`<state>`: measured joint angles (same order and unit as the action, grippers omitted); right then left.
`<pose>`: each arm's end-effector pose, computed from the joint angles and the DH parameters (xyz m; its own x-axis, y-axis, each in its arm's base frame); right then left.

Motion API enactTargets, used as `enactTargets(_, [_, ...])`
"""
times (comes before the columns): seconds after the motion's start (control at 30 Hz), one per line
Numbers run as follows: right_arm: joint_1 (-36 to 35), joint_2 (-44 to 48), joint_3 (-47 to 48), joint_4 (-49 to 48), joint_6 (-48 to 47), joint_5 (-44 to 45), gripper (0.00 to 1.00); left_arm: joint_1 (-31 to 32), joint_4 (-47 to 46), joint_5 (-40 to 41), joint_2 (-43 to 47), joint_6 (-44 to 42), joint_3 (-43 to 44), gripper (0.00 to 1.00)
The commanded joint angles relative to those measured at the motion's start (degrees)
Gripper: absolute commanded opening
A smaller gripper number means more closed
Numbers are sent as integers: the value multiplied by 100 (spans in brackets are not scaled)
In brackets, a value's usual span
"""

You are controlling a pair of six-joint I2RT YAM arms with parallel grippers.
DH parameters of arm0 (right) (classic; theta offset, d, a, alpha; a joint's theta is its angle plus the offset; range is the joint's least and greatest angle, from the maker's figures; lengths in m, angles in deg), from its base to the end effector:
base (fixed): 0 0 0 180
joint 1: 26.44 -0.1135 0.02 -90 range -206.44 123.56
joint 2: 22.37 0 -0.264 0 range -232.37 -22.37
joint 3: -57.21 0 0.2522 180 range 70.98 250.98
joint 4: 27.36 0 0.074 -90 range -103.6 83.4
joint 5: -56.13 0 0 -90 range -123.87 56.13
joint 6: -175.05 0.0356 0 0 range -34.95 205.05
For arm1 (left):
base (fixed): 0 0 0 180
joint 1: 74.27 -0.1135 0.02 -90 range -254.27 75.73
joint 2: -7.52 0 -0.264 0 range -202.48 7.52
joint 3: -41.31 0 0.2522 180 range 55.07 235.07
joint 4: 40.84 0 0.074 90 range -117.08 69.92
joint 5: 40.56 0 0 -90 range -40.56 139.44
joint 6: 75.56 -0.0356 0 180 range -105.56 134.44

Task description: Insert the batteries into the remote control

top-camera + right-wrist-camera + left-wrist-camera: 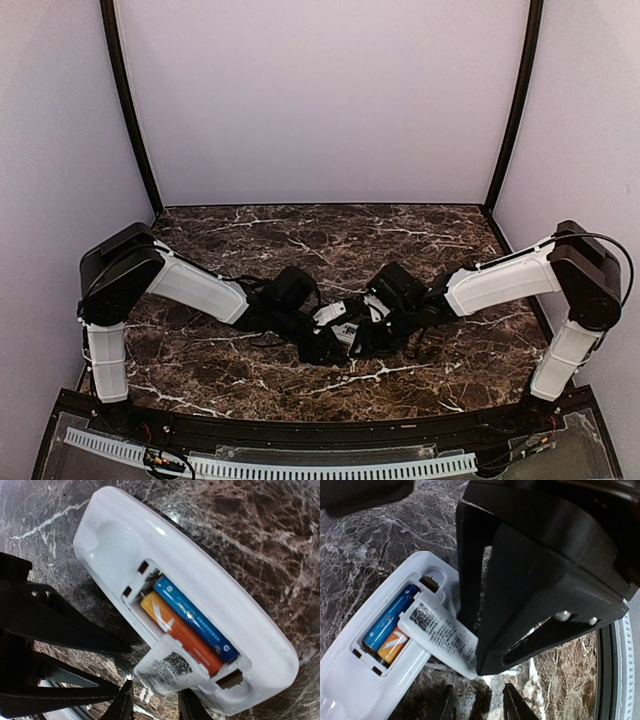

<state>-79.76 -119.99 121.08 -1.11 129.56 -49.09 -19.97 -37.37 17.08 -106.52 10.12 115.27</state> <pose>0.1830 0.2613 0.1412 -0.9664 -0.1650 -0.1972 -0.2451 0.8229 0.5126 0.2156 -0.3327 0.1205 -0.3322 0.5713 -0.7505 0.9400 0.1352 -0.3131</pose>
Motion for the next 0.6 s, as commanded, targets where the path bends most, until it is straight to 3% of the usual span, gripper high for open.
enactTargets(0.0, [146,-251,67,-284,-378,-66,27,39,556,-131,-198,-145,68,31])
enactTargets(0.37, [349,-288,-78,-1197,-432,-708,22,42,667,-311,-327,-202,178,28])
enactTargets(0.57, [401,-253,-89,-1373,-450,-859,4,43,694,-308,-347,-210,203,28])
